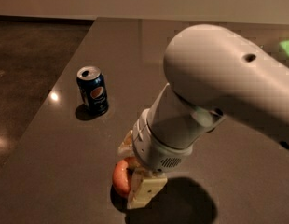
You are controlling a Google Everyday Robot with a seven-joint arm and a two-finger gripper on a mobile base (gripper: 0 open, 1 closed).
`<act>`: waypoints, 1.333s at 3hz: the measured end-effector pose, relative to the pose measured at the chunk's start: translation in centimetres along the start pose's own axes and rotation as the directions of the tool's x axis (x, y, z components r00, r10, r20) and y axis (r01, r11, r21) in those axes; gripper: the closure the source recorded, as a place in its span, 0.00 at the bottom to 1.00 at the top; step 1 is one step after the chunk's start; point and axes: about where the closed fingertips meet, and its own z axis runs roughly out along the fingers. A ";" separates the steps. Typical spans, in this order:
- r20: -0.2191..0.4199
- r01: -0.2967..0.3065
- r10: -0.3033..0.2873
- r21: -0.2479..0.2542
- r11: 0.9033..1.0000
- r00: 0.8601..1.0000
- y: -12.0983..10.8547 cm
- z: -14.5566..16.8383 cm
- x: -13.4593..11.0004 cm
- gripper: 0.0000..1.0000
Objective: Pick apple
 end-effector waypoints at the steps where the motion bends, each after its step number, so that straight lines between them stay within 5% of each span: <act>1: 0.037 -0.008 0.008 0.004 1.000 0.999 -1.5 -2.5 -0.5 0.67; 2: 0.057 -0.008 0.007 0.014 1.000 0.998 -2.3 -4.2 -0.8 0.89; 3: 0.113 -0.024 0.017 0.059 0.998 0.993 -4.1 -10.8 -1.0 1.00; 4: 0.113 -0.023 0.016 0.062 0.998 0.993 -4.2 -10.9 -1.0 1.00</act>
Offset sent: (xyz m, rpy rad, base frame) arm 0.0346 -0.0123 0.0619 0.0883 0.0101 -0.0191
